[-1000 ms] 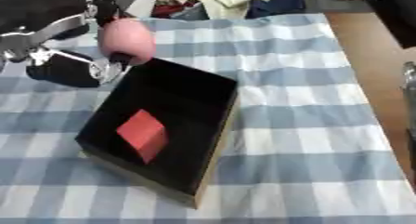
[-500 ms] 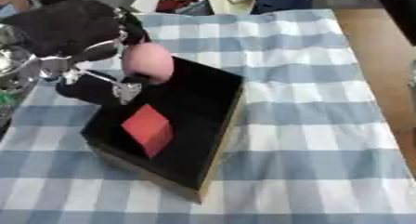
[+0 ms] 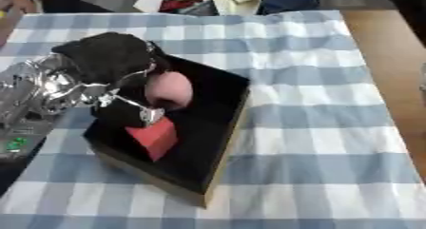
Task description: Pick up objects on the table and place them in the box.
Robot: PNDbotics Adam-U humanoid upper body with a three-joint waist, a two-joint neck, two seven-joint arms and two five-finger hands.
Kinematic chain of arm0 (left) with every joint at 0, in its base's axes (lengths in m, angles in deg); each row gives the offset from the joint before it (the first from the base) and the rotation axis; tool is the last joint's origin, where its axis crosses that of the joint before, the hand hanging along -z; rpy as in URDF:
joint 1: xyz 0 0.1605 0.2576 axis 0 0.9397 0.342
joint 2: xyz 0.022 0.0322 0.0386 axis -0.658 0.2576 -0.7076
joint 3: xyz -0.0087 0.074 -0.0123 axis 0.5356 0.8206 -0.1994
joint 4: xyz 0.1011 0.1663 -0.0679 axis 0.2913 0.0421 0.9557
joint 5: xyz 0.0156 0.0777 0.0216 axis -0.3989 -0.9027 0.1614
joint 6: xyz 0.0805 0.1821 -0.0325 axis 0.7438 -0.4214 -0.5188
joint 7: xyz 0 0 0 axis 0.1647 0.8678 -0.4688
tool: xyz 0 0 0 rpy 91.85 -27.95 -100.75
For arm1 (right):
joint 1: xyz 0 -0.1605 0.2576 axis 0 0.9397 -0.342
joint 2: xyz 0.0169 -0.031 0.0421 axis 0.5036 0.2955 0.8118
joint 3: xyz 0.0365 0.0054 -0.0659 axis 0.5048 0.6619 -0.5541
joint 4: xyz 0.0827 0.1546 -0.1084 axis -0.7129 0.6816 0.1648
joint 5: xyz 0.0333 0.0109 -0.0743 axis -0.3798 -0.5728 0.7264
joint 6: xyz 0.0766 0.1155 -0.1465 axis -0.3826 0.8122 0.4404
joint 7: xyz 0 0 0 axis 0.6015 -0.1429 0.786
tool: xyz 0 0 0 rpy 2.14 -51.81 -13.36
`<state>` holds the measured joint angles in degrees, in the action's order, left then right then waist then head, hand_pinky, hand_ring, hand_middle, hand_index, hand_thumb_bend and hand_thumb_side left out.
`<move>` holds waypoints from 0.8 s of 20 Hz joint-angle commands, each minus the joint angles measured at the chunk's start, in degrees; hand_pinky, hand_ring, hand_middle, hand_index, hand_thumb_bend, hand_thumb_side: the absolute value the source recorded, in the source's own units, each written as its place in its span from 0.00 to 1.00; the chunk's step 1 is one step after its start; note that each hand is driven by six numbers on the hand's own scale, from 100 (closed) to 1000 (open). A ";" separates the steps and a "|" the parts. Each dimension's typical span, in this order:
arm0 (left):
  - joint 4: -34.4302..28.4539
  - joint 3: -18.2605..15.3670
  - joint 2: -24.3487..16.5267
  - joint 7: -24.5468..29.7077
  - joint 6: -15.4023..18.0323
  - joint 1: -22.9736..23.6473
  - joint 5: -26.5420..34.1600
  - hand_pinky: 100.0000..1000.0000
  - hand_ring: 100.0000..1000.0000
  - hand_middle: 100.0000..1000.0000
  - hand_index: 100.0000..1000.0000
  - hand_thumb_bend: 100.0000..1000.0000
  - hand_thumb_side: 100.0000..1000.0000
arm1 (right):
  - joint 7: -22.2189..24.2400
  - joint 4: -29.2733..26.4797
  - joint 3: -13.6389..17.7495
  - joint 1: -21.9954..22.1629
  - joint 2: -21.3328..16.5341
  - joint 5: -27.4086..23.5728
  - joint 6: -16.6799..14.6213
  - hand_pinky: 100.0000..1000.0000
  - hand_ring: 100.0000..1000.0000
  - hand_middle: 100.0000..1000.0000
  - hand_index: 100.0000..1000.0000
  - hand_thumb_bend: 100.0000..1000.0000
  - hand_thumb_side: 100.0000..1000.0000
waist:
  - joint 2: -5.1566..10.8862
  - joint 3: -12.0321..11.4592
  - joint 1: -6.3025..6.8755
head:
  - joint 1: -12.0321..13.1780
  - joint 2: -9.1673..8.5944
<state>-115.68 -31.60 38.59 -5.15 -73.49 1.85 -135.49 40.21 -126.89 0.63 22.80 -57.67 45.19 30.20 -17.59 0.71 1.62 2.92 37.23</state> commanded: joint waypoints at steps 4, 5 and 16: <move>3.25 0.74 1.03 -0.77 1.32 -0.48 -2.29 0.48 0.64 0.55 0.73 0.00 0.60 | -0.08 -0.96 0.49 -0.59 -0.16 -0.22 0.02 0.95 0.89 0.76 0.81 0.00 0.80 | 1.24 0.14 -0.18 | -1.38 -0.37; 3.56 0.81 1.13 -0.70 1.62 -0.44 -2.60 0.49 0.65 0.56 0.74 0.00 0.62 | -0.08 -0.96 0.50 -0.58 -0.13 -0.23 0.01 0.95 0.89 0.76 0.81 0.00 0.80 | 1.23 0.15 -0.18 | -1.57 -0.42; 3.97 0.44 1.53 2.94 5.34 0.02 -6.75 0.71 0.85 0.80 0.94 0.42 0.83 | -0.23 -0.96 0.66 -0.45 0.15 0.02 -0.04 0.96 0.89 0.76 0.81 0.00 0.80 | 1.28 0.18 -0.20 | -1.72 -0.88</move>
<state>-110.79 -30.34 40.49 -2.41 -68.54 2.48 -141.62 40.20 -126.89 0.66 22.97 -57.12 45.03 30.19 -17.59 0.88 1.61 1.23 37.11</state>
